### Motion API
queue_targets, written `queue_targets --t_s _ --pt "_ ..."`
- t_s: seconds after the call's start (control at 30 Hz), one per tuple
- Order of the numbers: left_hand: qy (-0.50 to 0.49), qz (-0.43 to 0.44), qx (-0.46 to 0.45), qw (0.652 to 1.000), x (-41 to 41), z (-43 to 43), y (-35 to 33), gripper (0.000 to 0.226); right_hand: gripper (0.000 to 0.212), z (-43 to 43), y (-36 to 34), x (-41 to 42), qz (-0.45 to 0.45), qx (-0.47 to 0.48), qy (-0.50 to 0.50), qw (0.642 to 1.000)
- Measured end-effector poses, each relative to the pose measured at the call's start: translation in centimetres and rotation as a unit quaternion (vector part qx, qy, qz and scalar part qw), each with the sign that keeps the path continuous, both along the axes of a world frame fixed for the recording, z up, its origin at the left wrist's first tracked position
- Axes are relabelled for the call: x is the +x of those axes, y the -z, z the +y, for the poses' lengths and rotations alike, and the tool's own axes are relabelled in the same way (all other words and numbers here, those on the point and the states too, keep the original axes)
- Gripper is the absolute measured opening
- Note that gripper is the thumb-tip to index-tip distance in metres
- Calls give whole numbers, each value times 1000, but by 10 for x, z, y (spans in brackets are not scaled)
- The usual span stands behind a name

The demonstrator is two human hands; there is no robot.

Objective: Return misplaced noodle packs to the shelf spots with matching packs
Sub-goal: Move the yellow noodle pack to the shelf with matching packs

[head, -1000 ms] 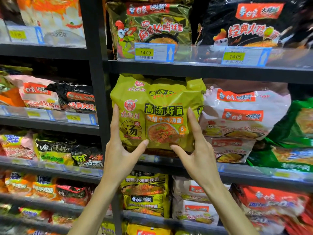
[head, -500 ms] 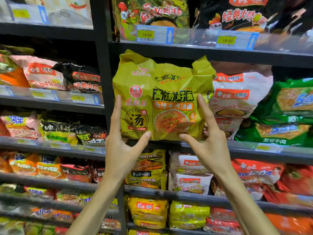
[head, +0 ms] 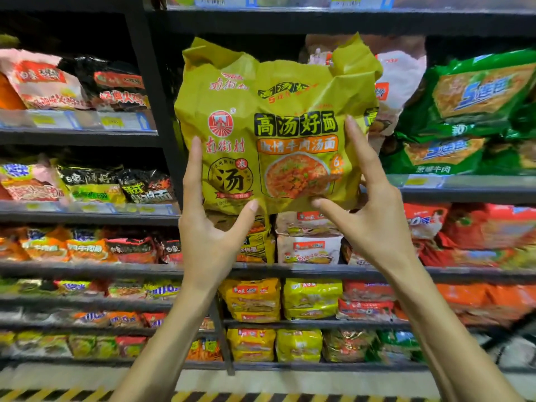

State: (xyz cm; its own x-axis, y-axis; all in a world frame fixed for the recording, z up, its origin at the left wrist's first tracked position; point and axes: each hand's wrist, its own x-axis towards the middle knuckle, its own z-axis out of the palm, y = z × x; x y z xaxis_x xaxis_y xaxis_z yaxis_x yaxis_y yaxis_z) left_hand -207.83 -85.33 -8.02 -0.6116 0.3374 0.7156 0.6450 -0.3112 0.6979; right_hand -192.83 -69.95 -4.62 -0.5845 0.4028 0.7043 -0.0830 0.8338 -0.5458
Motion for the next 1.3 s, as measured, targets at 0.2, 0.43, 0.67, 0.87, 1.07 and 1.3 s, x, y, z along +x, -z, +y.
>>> queue_targets --t_s 0.2,0.43,0.67,0.87,1.07,1.3 --pt "32 7 -11 999 57 13 -2 93 103 4 0 70 -1 10 49 999" --pt "55 21 -10 998 170 37 -1 91 103 16 -2 193 -2 3 75 997" --pt "111 28 -4 993 282 67 2 90 101 30 2 316 0 -7 109 994" --pt "162 14 -8 987 355 92 9 91 100 38 7 404 1 -24 137 990" --pt "216 21 -31 976 403 125 8 86 101 55 20 464 11 -53 177 983" --pt "268 24 -36 962 447 194 9 87 100 103 25 515 13 -73 223 972"
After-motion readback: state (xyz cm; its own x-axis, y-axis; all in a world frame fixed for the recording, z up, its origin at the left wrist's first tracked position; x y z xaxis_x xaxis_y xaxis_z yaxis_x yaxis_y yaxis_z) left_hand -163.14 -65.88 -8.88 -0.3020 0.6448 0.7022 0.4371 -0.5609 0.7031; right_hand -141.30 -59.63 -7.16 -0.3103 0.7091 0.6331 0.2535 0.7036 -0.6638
